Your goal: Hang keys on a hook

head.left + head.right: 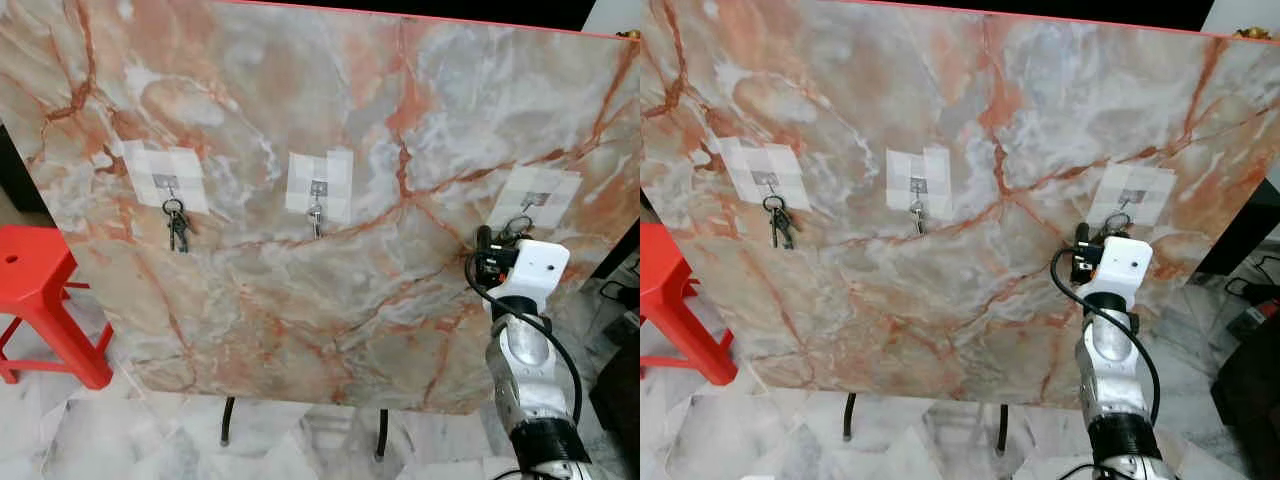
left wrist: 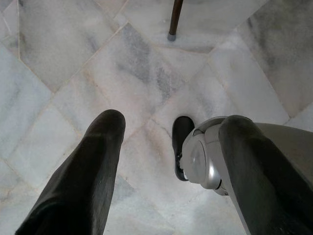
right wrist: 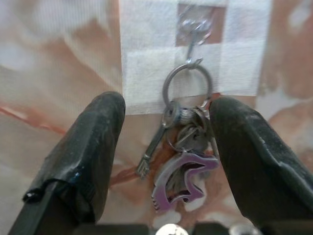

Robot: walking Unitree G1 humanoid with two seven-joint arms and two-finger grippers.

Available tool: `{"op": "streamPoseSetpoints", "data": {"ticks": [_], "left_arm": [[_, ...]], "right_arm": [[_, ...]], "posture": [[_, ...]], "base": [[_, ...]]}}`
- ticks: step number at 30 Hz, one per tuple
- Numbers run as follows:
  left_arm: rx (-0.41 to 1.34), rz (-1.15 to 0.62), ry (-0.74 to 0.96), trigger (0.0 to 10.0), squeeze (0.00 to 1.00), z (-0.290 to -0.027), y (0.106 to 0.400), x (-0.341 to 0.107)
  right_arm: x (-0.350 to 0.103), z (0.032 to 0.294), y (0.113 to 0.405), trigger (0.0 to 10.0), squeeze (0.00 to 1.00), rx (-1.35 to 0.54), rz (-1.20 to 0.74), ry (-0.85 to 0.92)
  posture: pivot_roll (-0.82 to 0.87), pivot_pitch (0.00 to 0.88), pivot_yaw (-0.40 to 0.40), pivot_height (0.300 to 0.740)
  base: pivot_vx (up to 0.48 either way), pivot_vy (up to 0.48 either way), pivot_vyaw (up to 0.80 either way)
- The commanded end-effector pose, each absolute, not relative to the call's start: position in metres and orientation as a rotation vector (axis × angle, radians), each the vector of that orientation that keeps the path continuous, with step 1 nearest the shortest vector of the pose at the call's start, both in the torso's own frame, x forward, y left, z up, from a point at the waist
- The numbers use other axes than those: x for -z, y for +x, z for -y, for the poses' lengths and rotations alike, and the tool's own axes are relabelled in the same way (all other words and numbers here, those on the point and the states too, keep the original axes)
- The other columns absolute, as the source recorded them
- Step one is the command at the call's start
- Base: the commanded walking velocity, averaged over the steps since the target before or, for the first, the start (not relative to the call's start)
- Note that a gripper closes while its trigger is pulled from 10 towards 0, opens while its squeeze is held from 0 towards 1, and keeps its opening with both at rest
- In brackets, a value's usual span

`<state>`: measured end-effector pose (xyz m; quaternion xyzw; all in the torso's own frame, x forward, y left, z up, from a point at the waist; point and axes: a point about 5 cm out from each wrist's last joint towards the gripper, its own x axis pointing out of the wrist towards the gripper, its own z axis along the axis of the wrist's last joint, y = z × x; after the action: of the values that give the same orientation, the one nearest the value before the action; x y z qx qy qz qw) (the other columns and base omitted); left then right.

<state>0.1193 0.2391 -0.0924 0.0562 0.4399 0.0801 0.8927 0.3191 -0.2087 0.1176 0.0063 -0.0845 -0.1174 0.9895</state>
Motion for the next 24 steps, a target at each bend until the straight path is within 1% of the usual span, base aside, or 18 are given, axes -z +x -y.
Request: {"op": "streamPoseSetpoints", "data": {"ticks": [1, 2, 11, 12, 13, 15, 16, 17, 18, 19, 20, 22, 23, 24], "left_arm": [[-0.153, -0.933, 0.119, 10.0, 0.0, -0.238, 0.115, 0.094], [-0.153, -0.933, 0.119, 10.0, 0.0, -0.239, 0.115, 0.094], [-0.153, -0.933, 0.12, 10.0, 0.0, -0.239, 0.116, 0.094], [-0.153, -0.934, 0.119, 10.0, 0.0, -0.239, 0.116, 0.094], [-0.152, -0.934, 0.119, 10.0, 0.0, -0.239, 0.116, 0.094], [-0.15, -0.935, 0.12, 10.0, 0.0, -0.239, 0.117, 0.094], [-0.15, -0.935, 0.121, 10.0, 0.0, -0.239, 0.118, 0.094], [-0.15, -0.935, 0.121, 10.0, 0.0, -0.239, 0.118, 0.094], [-0.149, -0.935, 0.123, 10.0, 0.0, -0.239, 0.118, 0.093], [-0.149, -0.935, 0.123, 10.0, 0.0, -0.239, 0.118, 0.093], [-0.148, -0.935, 0.124, 10.0, 0.0, -0.239, 0.119, 0.093], [-0.148, -0.935, 0.125, 10.0, 0.0, -0.24, 0.12, 0.093], [-0.148, -0.935, 0.125, 10.0, 0.0, -0.24, 0.12, 0.093], [-0.149, -0.935, 0.126, 10.0, 0.0, -0.24, 0.12, 0.093]], "right_arm": [[-0.121, 0.207, 0.316, 10.0, 0.05, 0.23, 0.193, 0.009], [-0.12, 0.206, 0.314, 10.0, 0.0, 0.227, 0.19, 0.009], [-0.064, 0.204, 0.277, 10.0, 0.0, 0.173, -0.037, -0.036], [-0.042, 0.208, 0.269, 10.0, 0.0, 0.205, -0.149, -0.037], [-0.035, 0.209, 0.266, 10.0, 0.0, 0.219, -0.184, -0.025], [-0.013, 0.206, 0.258, 10.0, 0.0, 0.212, -0.3, 0.054], [0.009, 0.204, 0.248, 10.0, 0.0, 0.214, -0.42, 0.117], [0.009, 0.204, 0.248, 10.0, 0.0, 0.214, -0.42, 0.117], [0.027, 0.201, 0.239, 10.0, 0.0, 0.218, -0.528, 0.192], [0.027, 0.201, 0.239, 10.0, 0.0, 0.218, -0.528, 0.192], [0.042, 0.196, 0.229, 10.0, 0.0, 0.194, -0.616, 0.22], [0.06, 0.193, 0.213, 10.0, 0.0, 0.198, -0.735, 0.192], [0.06, 0.193, 0.213, 10.0, 0.0, 0.198, -0.735, 0.192], [0.065, 0.191, 0.207, 10.0, 0.0, 0.181, -0.775, 0.164]], "posture": [[-0.01, 0.0, -0.079, 0.74], [-0.01, 0.0, -0.08, 0.74], [-0.02, 0.0, -0.078, 0.74], [-0.02, 0.0, -0.077, 0.74], [-0.02, 0.0, -0.077, 0.74], [-0.03, 0.0, -0.075, 0.74], [-0.04, 0.0, -0.071, 0.74], [-0.04, 0.0, -0.071, 0.74], [-0.04, 0.0, -0.069, 0.74], [-0.04, 0.0, -0.069, 0.74], [-0.04, 0.0, -0.066, 0.74], [-0.03, 0.0, -0.06, 0.74], [-0.03, 0.0, -0.06, 0.74], [-0.04, 0.0, -0.054, 0.74]], "base": [[0.0, 0.0, 0.0], [0.0, 0.0, 0.0], [0.0, 0.0, 0.0], [0.0, 0.0, 0.0], [0.0, 0.0, 0.0], [0.0, 0.0, 0.0], [0.0, 0.0, 0.0], [0.0, 0.0, 0.0], [0.0, 0.0, 0.0], [0.0, 0.0, 0.0], [0.0, 0.0, 0.0], [0.0, 0.0, 0.0], [0.0, 0.0, 0.0], [0.0, 0.0, 0.0]]}}
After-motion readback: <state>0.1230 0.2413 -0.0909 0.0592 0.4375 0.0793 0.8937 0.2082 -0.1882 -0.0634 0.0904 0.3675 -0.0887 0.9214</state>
